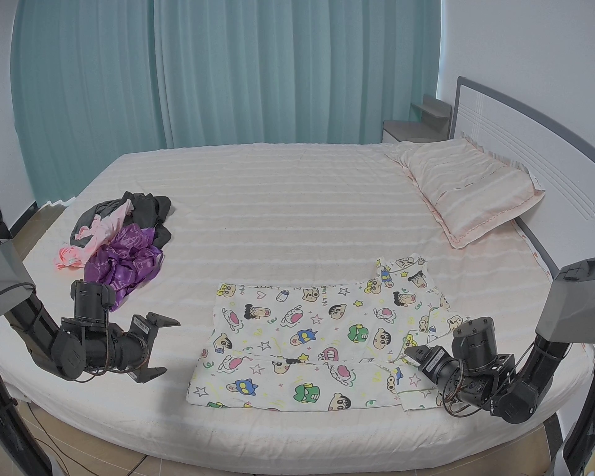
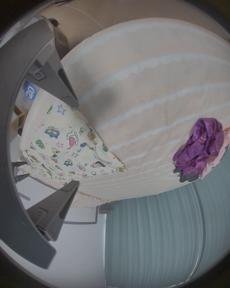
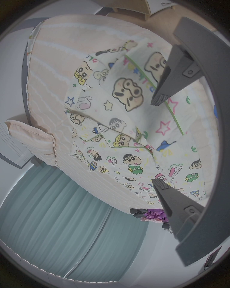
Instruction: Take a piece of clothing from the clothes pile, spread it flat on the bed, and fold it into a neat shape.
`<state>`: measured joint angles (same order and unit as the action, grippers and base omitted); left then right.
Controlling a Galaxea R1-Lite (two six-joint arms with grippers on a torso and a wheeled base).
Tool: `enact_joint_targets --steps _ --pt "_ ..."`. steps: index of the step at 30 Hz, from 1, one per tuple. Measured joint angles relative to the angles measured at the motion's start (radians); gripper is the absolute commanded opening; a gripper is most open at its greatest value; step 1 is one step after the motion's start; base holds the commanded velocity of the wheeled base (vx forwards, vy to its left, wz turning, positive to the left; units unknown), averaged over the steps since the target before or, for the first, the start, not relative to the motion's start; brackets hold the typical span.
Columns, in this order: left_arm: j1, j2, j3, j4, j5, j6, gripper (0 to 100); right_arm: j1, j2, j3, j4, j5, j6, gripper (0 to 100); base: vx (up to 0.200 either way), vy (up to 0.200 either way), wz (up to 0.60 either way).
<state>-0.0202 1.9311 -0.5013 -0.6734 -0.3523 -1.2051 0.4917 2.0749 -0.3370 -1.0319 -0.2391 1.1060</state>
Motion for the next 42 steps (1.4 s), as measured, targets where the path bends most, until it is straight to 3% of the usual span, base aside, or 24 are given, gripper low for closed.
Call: enact_joint_targets --steps 7,11,26,36,42 --pt "-0.002 -0.002 0.004 0.0 -0.002 0.008 100 0.0 0.0 0.004 -0.001 0.0 -0.001 100 0.0 0.029 0.0" --pt "-0.029 -0.014 0.026 0.0 -0.009 0.061 100 0.0 -0.003 0.015 -0.004 -0.001 -0.018 100 0.0 0.0 0.0" --pt "-0.184 0.047 0.066 -0.008 -0.027 0.631 100 0.011 -0.044 0.086 -0.073 0.005 -0.045 100 0.0 0.0 0.0" --pt "-0.281 0.19 0.052 -0.212 -0.047 0.67 100 0.014 -0.049 0.105 -0.088 0.007 -0.051 100 0.0 0.0 0.0" --pt "-0.295 0.236 0.05 -0.23 -0.025 0.672 100 0.014 -0.047 0.104 -0.089 0.008 -0.05 100 0.0 0.0 0.0"
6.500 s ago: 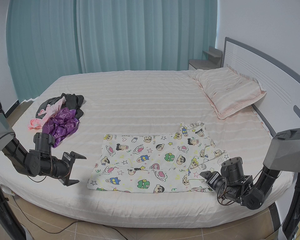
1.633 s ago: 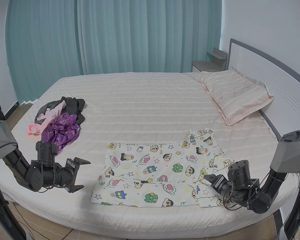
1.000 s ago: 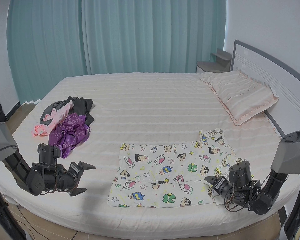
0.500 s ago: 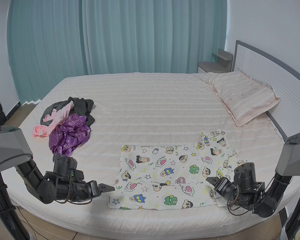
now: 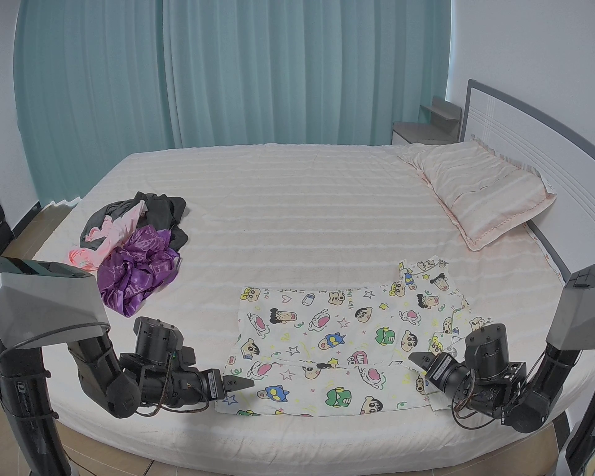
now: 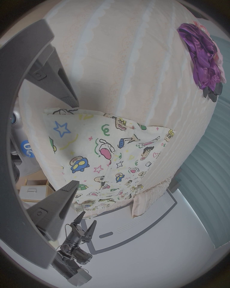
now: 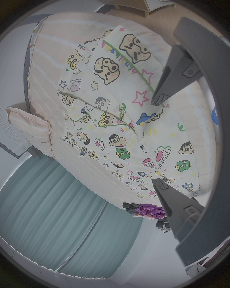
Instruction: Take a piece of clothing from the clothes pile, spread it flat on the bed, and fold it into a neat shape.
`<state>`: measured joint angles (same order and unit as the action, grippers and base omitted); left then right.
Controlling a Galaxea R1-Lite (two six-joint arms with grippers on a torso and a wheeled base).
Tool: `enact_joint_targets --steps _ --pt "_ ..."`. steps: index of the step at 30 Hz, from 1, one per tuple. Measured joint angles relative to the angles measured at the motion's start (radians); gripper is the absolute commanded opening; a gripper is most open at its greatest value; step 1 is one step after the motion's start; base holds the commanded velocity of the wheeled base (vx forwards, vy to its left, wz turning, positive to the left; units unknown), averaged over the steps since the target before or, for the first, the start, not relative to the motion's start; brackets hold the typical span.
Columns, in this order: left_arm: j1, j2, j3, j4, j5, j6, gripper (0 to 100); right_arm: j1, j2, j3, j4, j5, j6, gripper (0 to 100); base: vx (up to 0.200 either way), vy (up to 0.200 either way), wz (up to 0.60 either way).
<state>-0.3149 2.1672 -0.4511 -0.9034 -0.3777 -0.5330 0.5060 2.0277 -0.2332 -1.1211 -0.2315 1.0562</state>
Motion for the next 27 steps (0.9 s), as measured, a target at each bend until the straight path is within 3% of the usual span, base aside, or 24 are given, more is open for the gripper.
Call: enact_joint_targets --steps 10,11,18,22,27 --pt "-0.003 0.027 -0.012 -0.003 0.001 0.013 100 0.0 0.0 -0.001 0.0 0.0 0.001 100 0.0 0.0 0.0" --pt "-0.003 0.028 -0.013 -0.003 0.002 0.014 0 0.0 0.0 -0.001 0.0 0.0 0.001 100 0.0 0.0 0.0" --pt "0.0 0.034 -0.013 0.003 0.009 0.015 0 0.0 -0.001 -0.002 0.0 0.0 0.001 100 0.0 0.0 0.0" --pt "-0.001 0.034 -0.008 0.004 0.054 0.019 0 0.0 -0.001 -0.002 0.0 0.0 0.001 100 0.0 0.0 0.0" --pt "-0.004 0.033 0.018 0.024 0.079 0.073 0 -0.001 -0.003 -0.001 0.0 0.0 0.001 100 0.0 0.0 0.0"
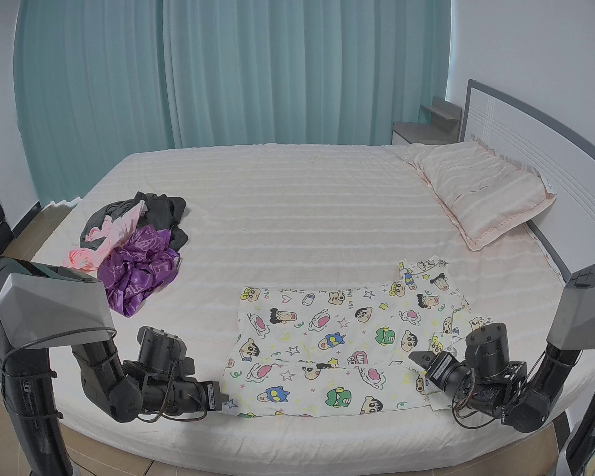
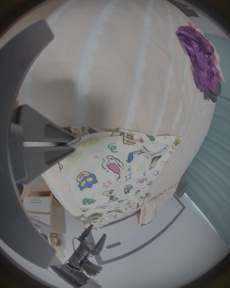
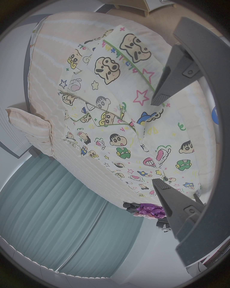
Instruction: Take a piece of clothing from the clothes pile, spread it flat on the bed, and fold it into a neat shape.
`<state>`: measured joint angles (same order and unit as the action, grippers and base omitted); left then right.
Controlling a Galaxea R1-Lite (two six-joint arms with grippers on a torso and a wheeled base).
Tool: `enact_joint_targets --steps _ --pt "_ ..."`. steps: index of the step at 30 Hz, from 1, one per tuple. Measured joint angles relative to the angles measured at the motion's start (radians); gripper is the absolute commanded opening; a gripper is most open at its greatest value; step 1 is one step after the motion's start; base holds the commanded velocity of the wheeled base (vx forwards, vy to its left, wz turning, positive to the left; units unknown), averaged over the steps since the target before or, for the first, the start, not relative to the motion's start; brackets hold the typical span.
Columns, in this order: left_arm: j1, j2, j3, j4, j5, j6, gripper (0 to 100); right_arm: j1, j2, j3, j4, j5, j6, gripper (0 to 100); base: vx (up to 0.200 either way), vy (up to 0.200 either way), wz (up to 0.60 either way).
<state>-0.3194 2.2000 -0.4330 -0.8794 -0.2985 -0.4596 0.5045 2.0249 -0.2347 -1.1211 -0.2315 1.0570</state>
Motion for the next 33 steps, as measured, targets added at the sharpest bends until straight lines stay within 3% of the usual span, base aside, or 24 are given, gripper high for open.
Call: enact_joint_targets --steps 17,18,27,33 --pt "-0.009 -0.037 0.049 0.071 0.02 0.023 0 -0.002 -0.001 0.0 0.0 0.001 0.0 100 0.0 0.0 0.0" --pt "-0.009 -0.037 0.048 0.071 0.023 0.023 100 -0.002 -0.001 0.0 0.0 0.001 0.0 100 0.0 0.0 0.0" --pt "-0.003 -0.038 0.043 0.072 0.044 0.007 100 -0.004 -0.003 0.0 0.0 0.0 0.0 100 0.0 0.0 0.0" --pt "0.018 -0.095 0.064 0.068 0.029 -0.103 100 -0.007 -0.003 0.001 0.0 0.0 0.0 100 0.0 0.0 0.0"
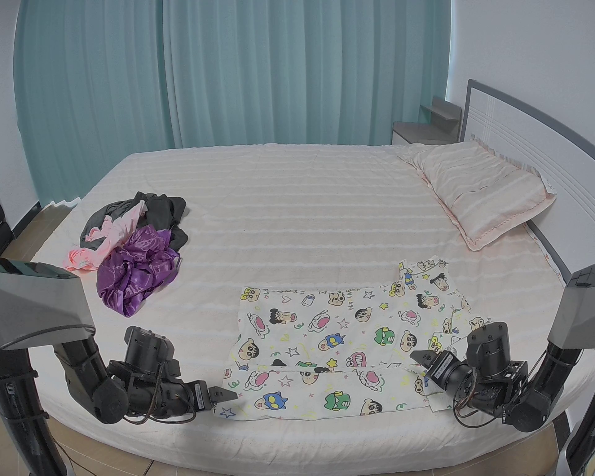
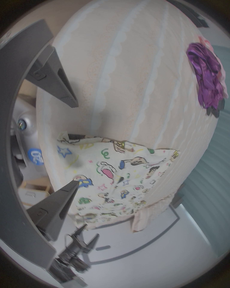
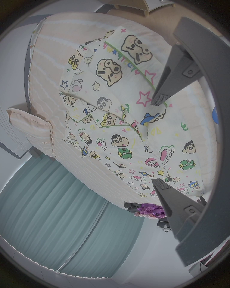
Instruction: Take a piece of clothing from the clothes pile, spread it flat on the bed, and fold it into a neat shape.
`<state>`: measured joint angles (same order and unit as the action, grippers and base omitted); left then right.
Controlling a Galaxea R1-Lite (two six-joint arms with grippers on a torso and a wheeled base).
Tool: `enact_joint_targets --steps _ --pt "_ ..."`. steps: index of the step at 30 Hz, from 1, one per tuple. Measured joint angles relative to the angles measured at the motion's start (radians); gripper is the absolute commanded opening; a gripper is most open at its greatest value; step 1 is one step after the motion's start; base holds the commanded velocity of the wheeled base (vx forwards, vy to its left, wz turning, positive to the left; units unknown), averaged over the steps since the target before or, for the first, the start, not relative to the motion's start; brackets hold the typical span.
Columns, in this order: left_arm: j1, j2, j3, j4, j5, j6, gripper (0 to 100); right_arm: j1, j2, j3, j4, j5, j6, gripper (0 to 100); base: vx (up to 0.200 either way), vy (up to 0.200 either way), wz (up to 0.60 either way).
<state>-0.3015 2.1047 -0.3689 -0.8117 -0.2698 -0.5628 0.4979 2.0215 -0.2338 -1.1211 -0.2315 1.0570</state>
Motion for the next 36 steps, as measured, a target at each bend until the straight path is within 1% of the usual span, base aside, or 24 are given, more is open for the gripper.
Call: enact_joint_targets --steps 2,5,7,10,22,31,36 --pt "0.007 -0.025 0.007 0.0 -0.008 -0.056 100 0.0 0.0 0.0 0.0 0.0 0.0 100 0.0 0.0 0.0" --pt "0.016 -0.07 0.016 -0.002 -0.016 -0.175 100 -0.001 0.0 -0.001 0.0 0.0 0.0 100 0.0 0.0 0.0" --pt "0.018 -0.09 0.018 -0.004 -0.019 -0.233 100 0.0 0.0 -0.002 0.0 0.0 0.0 100 0.0 0.0 0.0" --pt "0.019 -0.118 0.021 -0.011 -0.023 -0.285 100 0.0 0.0 -0.002 0.0 0.0 0.0 100 0.0 0.0 0.0" --pt "0.002 -0.169 0.021 -0.016 -0.025 -0.309 100 0.003 0.007 -0.007 0.0 0.0 0.0 100 0.0 -0.2 0.0" --pt "-0.004 -0.177 0.019 -0.017 -0.023 -0.31 100 0.004 0.009 -0.009 0.0 0.0 0.0 100 0.0 -0.2 0.0" --pt "-0.005 -0.184 0.017 -0.017 -0.008 -0.309 100 0.003 0.008 -0.009 0.0 0.0 0.0 100 0.0 0.0 0.0"
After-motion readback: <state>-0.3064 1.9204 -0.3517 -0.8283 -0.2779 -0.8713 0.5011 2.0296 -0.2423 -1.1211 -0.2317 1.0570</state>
